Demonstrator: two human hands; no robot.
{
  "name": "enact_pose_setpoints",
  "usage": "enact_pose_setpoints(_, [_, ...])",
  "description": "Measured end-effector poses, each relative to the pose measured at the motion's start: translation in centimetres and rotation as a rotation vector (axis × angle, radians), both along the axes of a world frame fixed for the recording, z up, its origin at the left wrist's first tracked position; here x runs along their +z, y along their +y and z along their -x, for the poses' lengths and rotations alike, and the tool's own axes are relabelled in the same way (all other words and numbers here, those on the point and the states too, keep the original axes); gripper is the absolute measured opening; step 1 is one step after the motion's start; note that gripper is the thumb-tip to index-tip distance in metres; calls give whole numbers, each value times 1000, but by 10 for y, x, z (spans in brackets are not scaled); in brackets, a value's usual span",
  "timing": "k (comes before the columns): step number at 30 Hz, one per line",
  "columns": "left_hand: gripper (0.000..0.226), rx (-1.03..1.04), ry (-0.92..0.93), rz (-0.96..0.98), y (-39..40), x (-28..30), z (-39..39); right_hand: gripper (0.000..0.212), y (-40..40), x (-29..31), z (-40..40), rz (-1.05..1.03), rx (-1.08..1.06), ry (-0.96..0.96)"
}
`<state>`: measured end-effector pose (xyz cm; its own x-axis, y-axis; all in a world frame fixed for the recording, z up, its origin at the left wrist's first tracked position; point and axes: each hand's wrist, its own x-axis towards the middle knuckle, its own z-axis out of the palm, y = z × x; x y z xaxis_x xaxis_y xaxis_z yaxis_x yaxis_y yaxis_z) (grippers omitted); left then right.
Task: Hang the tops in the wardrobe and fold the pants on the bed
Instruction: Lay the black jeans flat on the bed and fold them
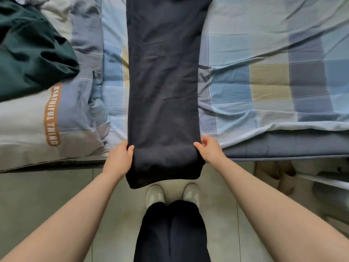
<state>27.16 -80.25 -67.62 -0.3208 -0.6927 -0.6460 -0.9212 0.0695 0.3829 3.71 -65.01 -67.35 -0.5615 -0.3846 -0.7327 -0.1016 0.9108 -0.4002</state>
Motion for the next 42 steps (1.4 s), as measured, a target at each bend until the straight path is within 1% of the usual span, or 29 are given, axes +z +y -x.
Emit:
enact_pose_setpoints(2, [21,31,21,48,9,4,-2,28,1,3,-5,-4,34,70])
enact_pose_setpoints(5, [37,24,38,77,17,14,-8,38,11,2,-8,-2,-31,51])
enact_pose_setpoints(6, [39,48,48,47,18,14,-10,41,16,1,-7,-2,-72,16])
enact_pose_setpoints(7, [39,104,59,-6,18,15,-11,39,19,3,-6,2,-105,-32])
enact_pose_setpoints(10, [33,331,177,-222,14,19,-11,17,24,11,-5,109,-180,-232])
enact_pose_setpoints(12, [16,407,279,-348,14,24,-10,17,22,24,-5,180,-219,-372])
enact_pose_setpoints(13, [11,420,321,-393,15,28,-10,18,21,30,-4,190,-209,-425])
enact_pose_setpoints(16, [21,435,420,-480,21,38,-16,23,30,38,0,216,-153,-499])
enact_pose_setpoints(18, [20,457,439,-495,26,46,-23,26,43,42,-1,239,-145,-493])
enact_pose_setpoints(20, [15,434,389,-460,33,54,-28,27,56,48,-1,238,-152,-483])
enact_pose_setpoints(22, [11,364,286,-415,43,62,-34,24,65,58,-2,238,-132,-476])
enact_pose_setpoints(23, [12,361,254,-407,48,64,-37,22,69,63,-2,241,-122,-486])
enact_pose_setpoints(26, [16,428,258,-408,58,74,-42,19,81,79,-6,280,-162,-554])
enact_pose_setpoints(27, [17,422,242,-404,62,75,-44,18,86,83,-10,285,-179,-553])
enact_pose_setpoints(29, [18,384,173,-426,74,77,-48,18,98,88,-18,231,-193,-475])
enact_pose_setpoints(31, [20,337,91,-456,94,71,-55,27,114,88,-29,129,-199,-416])
enact_pose_setpoints(33, [20,331,12,-486,109,71,-59,41,129,87,-37,22,-284,-434])
enact_pose_setpoints(34, [18,352,-8,-501,113,74,-59,45,135,86,-39,-23,-340,-453])
enact_pose_setpoints(35, [18,381,-17,-510,114,78,-58,43,137,86,-42,-54,-388,-478])
enact_pose_setpoints(37, [25,448,10,-496,104,87,-49,40,129,92,-39,-77,-413,-500])
enact_pose_setpoints(39, [36,488,86,-483,80,97,-39,46,110,105,-25,-16,-434,-499])
enact_pose_setpoints(40, [37,499,123,-502,63,103,-33,50,97,113,-12,36,-454,-535])
enact_pose_setpoints(42, [28,488,187,-606,22,117,-18,47,68,129,15,122,-423,-628])
